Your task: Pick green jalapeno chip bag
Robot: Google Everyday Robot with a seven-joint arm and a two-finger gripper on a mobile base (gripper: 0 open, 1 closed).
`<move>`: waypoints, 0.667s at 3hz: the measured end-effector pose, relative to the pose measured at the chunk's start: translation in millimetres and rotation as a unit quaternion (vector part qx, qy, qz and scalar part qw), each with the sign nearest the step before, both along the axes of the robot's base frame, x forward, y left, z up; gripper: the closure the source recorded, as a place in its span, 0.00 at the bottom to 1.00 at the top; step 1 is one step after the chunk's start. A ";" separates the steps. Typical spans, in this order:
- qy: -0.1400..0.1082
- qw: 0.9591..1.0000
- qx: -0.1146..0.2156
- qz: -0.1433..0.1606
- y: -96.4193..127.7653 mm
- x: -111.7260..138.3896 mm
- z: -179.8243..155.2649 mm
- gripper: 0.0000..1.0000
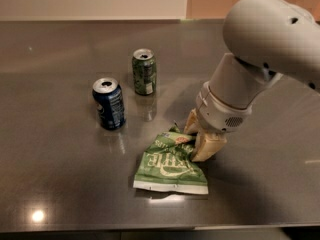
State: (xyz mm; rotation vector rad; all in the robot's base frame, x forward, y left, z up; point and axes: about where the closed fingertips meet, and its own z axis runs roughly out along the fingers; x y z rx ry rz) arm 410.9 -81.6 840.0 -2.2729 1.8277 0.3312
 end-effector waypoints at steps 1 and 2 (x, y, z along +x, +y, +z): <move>-0.004 1.000 0.006 -0.009 -1.9 4.7 17.8 1.00; -0.014 1.000 0.010 -0.014 -3.5 10.8 41.0 1.00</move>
Offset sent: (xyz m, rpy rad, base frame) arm 0.0181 -0.0077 0.0709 0.0285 -0.0491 -0.0440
